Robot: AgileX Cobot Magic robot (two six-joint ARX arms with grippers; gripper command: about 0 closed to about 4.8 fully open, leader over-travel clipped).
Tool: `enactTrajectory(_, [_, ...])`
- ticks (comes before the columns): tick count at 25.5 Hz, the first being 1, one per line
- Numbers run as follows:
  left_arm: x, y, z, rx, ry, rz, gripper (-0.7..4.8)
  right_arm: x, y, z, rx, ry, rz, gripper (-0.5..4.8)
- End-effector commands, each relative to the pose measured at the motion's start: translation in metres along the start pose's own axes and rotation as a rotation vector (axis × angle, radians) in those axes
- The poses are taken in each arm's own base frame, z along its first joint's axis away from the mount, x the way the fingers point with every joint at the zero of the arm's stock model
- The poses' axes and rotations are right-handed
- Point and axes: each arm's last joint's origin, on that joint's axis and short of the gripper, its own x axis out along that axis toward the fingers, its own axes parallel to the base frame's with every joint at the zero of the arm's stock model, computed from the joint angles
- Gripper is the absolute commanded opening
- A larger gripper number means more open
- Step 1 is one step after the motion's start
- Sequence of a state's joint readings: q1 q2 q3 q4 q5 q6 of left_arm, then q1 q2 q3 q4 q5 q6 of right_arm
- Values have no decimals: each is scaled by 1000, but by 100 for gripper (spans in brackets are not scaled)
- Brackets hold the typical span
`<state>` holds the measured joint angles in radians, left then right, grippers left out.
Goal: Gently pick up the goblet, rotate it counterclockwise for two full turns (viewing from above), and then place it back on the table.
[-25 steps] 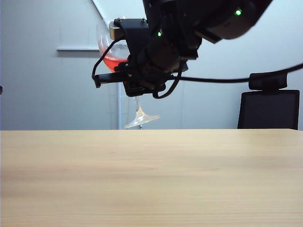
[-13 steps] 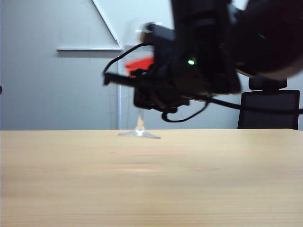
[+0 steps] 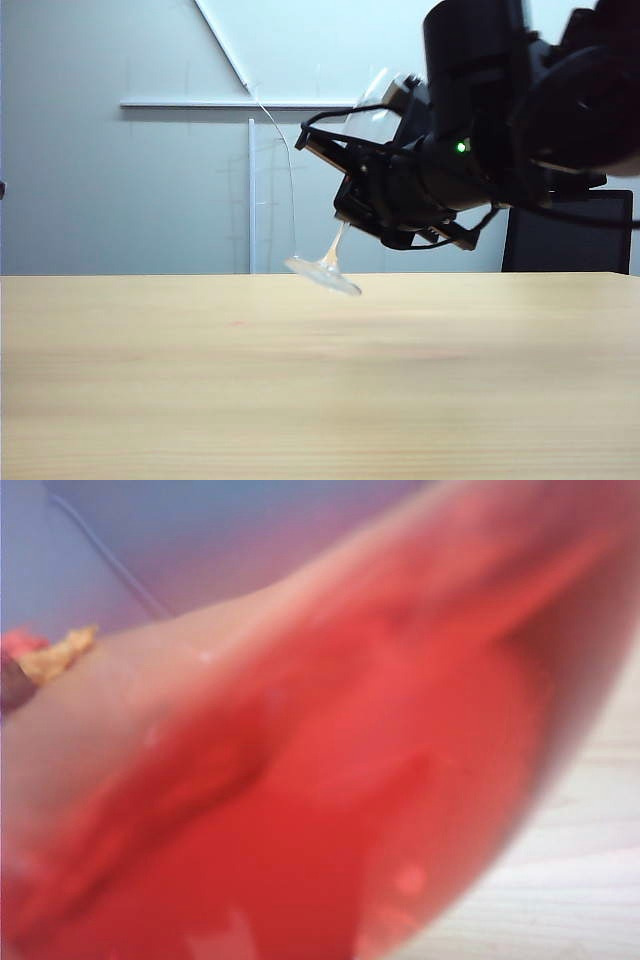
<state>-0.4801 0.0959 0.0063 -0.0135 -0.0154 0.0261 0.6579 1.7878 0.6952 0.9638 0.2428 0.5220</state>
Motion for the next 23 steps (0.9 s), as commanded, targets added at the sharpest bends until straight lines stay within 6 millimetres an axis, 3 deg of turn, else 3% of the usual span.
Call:
enactTrajectory(1, [0, 0, 2, 0, -10, 0, -5, 13, 12, 13, -43, 44, 20, -7])
enactTrajectory(6, [-2, 0, 4, 0, -37, 1, -5, 38, 40, 46, -258, 98, 6, -7])
enactTrajectory(10, [-4, 0, 5, 0, -54, 1, -5, 43, 55, 56, -419, 84, 32, -7])
enactTrajectory(16, [-4, 0, 5, 0, -57, 1, -5, 37, 77, 48, -657, 70, 41, -7])
enactTrajectory(23, [-4, 0, 5, 0, -57, 1, -5, 27, 97, 38, -694, 24, 84, -7])
